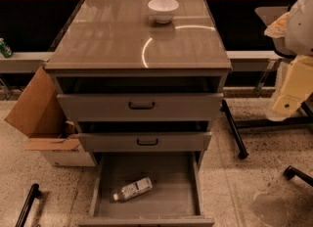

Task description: Pick blue plastic bottle from bottom drawer and place on counter

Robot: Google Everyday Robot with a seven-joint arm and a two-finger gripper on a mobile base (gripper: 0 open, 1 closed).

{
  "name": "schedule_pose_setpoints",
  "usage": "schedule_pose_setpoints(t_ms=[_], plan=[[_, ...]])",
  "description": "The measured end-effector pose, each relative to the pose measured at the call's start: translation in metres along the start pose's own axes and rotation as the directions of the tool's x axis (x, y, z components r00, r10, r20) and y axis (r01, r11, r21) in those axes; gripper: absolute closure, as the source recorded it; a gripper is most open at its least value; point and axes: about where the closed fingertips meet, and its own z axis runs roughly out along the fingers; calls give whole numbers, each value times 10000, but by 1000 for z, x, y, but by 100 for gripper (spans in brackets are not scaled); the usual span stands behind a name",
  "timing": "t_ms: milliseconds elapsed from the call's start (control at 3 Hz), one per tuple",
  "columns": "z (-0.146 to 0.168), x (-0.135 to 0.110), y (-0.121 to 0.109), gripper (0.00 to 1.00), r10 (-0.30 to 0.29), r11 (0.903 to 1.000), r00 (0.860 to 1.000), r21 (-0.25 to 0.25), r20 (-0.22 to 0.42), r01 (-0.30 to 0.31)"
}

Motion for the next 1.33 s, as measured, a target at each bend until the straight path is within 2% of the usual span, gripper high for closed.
schedule_pose_setpoints(t_ms=[333, 667, 1000, 1333], plan=[[0, 0, 0, 0, 0, 10000, 10000, 0, 0, 0], [24, -17, 6, 0, -709, 9967, 9966, -375, 411, 725], [70, -40, 29, 0, -1670, 9788, 9804, -1023, 1043, 1776], [131, -56, 75, 0, -2310, 9429, 9617, -2099, 1476, 2587]])
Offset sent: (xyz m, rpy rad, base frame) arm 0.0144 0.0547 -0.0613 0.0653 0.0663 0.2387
